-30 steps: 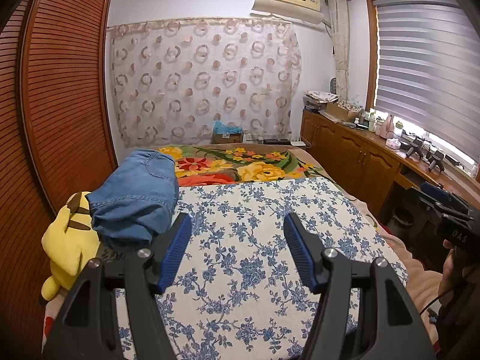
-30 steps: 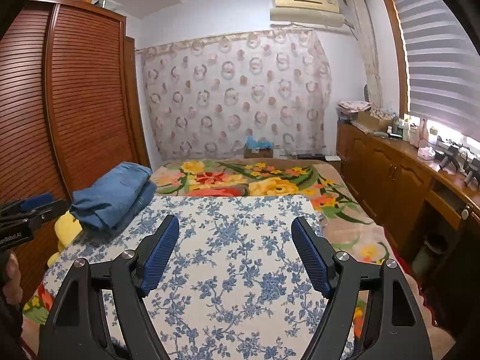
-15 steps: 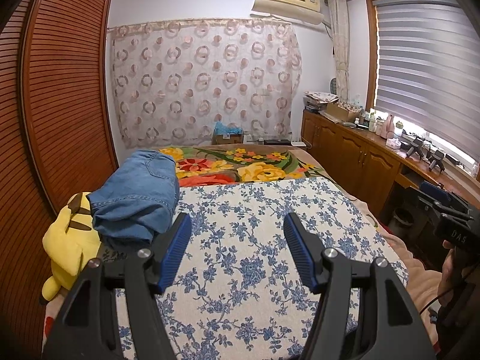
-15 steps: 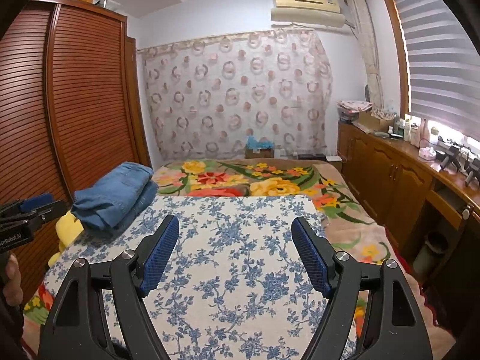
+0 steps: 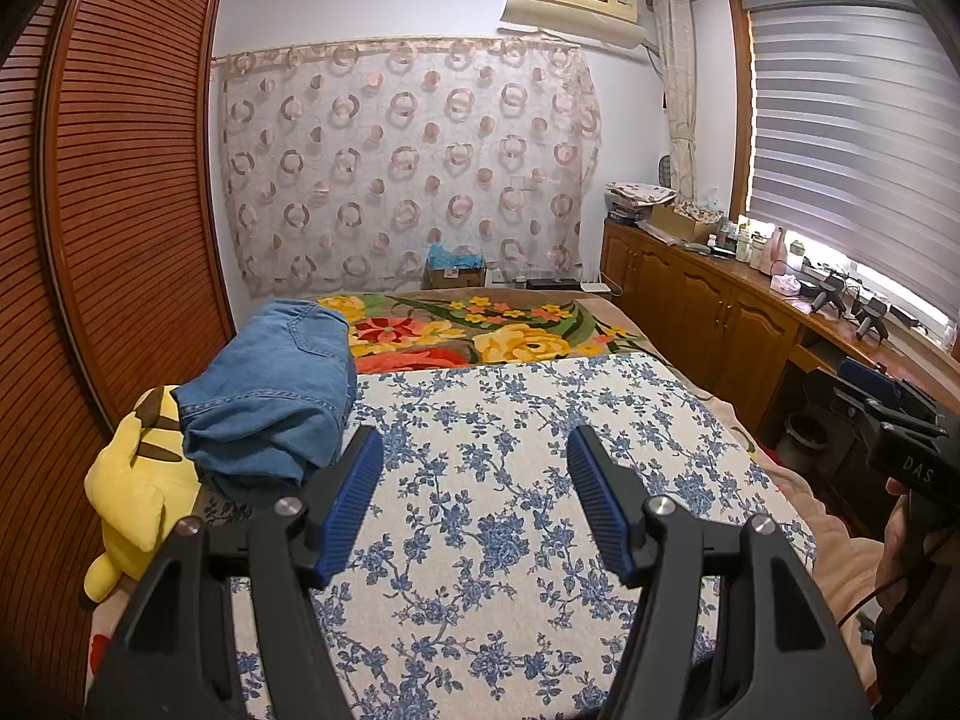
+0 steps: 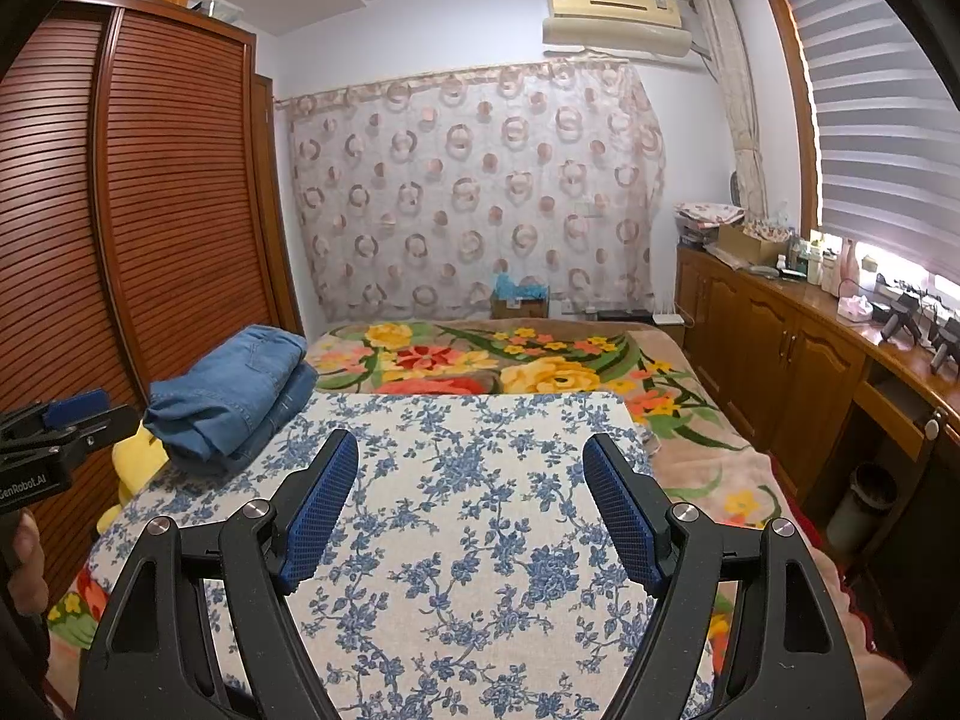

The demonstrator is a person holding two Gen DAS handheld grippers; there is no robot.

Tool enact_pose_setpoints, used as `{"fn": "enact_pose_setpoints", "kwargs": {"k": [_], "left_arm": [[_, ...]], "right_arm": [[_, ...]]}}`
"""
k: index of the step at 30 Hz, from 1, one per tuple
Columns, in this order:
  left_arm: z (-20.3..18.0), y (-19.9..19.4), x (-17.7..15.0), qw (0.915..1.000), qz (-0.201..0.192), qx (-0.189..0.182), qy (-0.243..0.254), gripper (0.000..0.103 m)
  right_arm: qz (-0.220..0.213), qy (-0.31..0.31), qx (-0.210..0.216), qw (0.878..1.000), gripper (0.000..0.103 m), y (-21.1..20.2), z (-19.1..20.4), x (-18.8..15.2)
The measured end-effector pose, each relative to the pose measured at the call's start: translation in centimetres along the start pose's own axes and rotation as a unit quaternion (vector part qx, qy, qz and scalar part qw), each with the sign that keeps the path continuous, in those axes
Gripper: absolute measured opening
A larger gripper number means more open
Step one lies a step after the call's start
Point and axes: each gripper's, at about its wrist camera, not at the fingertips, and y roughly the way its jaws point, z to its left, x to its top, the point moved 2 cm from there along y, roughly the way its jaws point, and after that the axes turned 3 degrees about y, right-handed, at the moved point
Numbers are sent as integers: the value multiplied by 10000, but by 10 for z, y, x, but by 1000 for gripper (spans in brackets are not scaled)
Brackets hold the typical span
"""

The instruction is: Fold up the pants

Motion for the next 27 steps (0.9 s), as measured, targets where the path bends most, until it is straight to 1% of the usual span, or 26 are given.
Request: {"fn": "enact_pose_setpoints", "kwargs": {"k": [27], "left_arm": [[1, 0, 0, 10000, -18, -2, 4, 64]], "right_arm": [[-18, 4, -4, 10000, 80, 1, -2, -1]]}}
